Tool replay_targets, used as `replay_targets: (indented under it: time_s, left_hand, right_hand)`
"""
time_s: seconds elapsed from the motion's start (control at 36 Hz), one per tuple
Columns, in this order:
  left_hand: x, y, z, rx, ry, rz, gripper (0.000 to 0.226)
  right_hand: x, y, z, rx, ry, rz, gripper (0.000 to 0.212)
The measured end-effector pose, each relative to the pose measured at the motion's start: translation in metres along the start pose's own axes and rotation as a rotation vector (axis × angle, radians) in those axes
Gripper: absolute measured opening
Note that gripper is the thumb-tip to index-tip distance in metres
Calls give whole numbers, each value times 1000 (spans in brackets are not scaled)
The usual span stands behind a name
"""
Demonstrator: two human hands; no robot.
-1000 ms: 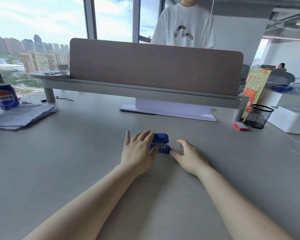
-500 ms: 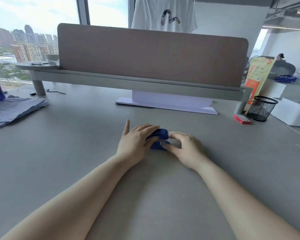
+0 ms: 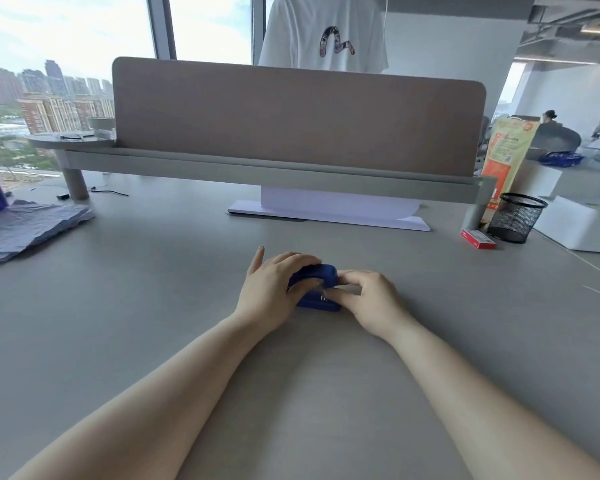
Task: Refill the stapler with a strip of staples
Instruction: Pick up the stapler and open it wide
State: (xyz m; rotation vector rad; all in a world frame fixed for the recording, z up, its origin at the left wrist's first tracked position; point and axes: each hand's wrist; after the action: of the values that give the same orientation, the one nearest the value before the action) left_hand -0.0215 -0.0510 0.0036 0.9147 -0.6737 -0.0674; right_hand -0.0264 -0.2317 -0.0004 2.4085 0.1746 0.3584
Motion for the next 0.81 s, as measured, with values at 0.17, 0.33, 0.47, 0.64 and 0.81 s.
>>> replay_targets:
  time_s: [0.17,0.33,0.47,0.64,0.81]
  left_hand:
    - [0,1,4,-65,-23,46,28]
    - [2,7,9,-101,-31,189,24]
    - [3,17,11,-234,24,211,27]
    - [0,33,2,-469,102,187,40]
    - [-4,50,-12,-536,99,168,42]
  right_hand:
    - [0,1,1,93,-32,16,38]
    - [-1,1,1,82,18,66,28]
    - [-1,3,2,58,69,121,13]
    - [0,3,1,53,95,140,14]
    - [3,4,3,48,106,139,14]
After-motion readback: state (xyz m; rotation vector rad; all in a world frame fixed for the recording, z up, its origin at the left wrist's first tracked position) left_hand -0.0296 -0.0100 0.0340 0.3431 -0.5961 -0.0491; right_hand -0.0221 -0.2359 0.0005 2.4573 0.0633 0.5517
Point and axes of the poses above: each hand's wrist, its own x-axis towards the middle knuckle, its own y-axis out of the back of the hand, z = x × y, and after that the axes turned 8 degrees about -z, right-handed
